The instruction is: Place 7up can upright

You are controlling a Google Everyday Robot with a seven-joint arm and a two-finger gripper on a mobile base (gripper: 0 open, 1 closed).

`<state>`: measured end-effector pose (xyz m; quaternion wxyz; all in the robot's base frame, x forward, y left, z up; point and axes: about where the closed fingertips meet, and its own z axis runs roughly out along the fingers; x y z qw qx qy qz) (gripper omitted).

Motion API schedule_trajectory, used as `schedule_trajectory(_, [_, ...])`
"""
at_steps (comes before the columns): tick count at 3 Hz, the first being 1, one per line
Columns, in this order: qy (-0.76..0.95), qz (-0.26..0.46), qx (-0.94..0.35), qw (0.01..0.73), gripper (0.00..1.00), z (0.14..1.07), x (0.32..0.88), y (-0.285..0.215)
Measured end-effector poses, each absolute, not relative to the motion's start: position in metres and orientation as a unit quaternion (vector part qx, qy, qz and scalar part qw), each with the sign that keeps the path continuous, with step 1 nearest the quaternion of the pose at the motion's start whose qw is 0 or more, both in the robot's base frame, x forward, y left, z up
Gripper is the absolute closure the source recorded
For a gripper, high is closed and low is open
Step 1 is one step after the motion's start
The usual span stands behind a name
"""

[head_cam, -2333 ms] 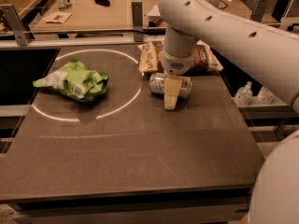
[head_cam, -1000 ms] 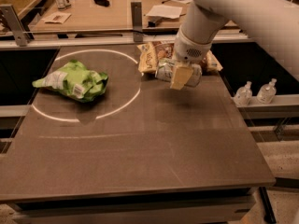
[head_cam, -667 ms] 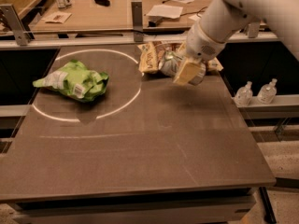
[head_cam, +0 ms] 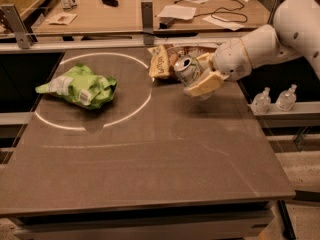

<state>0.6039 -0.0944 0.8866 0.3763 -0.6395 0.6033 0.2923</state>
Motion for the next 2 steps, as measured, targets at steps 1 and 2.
schedule_trajectory(1, [0.543,0.384,-0.603,0.441,1.0,0.901,0.593,-0.086])
schedule_trajectory(2, [0.503,0.433,-0.573,0.48,1.0,0.915,0.586,-0.084])
